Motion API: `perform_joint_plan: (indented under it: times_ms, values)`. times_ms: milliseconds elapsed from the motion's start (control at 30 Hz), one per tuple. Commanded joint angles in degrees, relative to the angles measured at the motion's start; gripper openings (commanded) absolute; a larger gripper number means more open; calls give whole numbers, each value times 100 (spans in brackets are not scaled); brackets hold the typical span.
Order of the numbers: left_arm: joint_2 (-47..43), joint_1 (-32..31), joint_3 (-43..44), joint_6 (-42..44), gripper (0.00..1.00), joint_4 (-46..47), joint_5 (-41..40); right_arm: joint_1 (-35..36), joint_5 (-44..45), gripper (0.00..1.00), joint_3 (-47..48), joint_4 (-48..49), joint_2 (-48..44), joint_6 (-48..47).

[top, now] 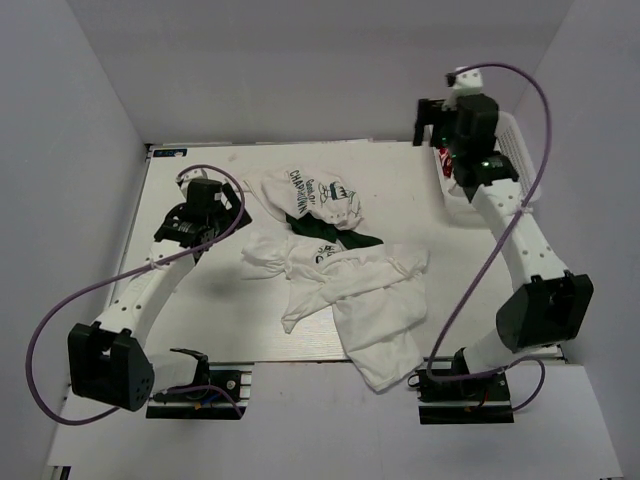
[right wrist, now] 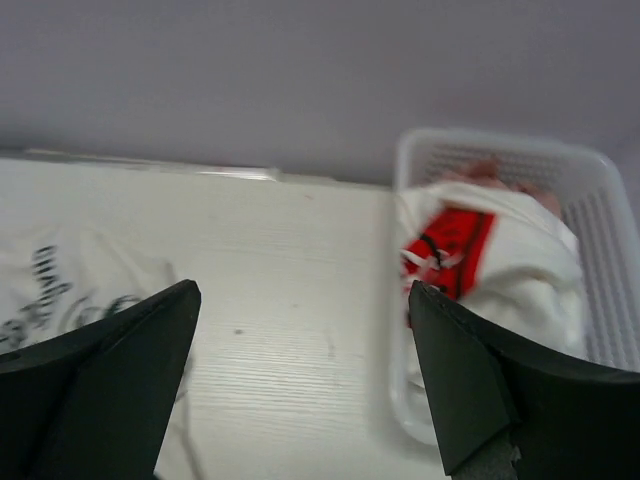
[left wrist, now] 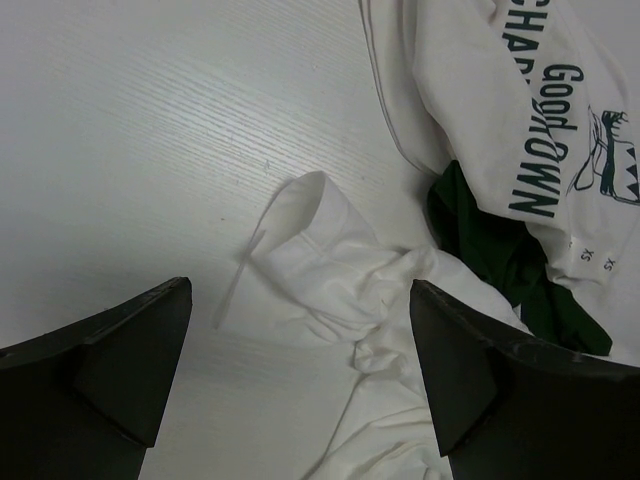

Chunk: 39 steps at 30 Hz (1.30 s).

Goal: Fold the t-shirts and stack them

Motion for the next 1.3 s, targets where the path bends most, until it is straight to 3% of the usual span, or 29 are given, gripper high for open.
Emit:
perform_joint_plan:
  times_ms: [0, 133, 267, 433, 667, 767, 800, 833, 933, 967, 1067, 1133, 1267]
  values:
    - [-444, -51, -111, 89, 100, 50, 194, 859, -89, 90, -191, -420, 232, -546]
    - [-804, -51, -427, -69, 100, -3, 246, 1624, -721, 90, 697, -921, 1276, -362]
    - [-1156, -51, -559, -201, 100, -126, 176, 2440, -293, 90, 1549, -1159, 2411, -440]
    - [-1499, -51, -690, -578, 100, -302, -307, 2636, 262, 90, 2902, -1529, 4037, -56]
    - [-1657, -51, -805, -632, 100, -188, -448, 2680, -69, 88, 2844, -1388, 4847, 201]
    - [-1517, -51, -805, -632, 100, -187, -448, 2768, -115, 51, 2676, -1230, 4795, 88]
    - [-1430, -51, -805, -632, 100, -187, -448, 2786, -28, 18, 2745, -1178, 4682, 52]
    - [-1351, -51, -805, -632, 100, -187, -448, 2803, -27, 4, 2746, -1177, 4620, 52]
    - [-1288, -51, -805, -693, 100, -240, -500, 2777, 288, 0, 2922, -993, 4181, 43]
    - [-1236, 2, -805, -772, 100, -240, -501, 2760, 367, 0, 2870, -862, 3605, 43]
    - [-1165, 2, -805, -772, 100, -292, -439, 2663, 788, 0, 2396, 129, 2586, 43]
    - [-1113, 2, -744, -772, 100, -293, -439, 2497, 512, 0, 2376, 518, 2256, 148]
    - [-1060, 2, -744, -772, 100, -188, -439, 2145, 174, 0, 3772, -95, 2009, 245]
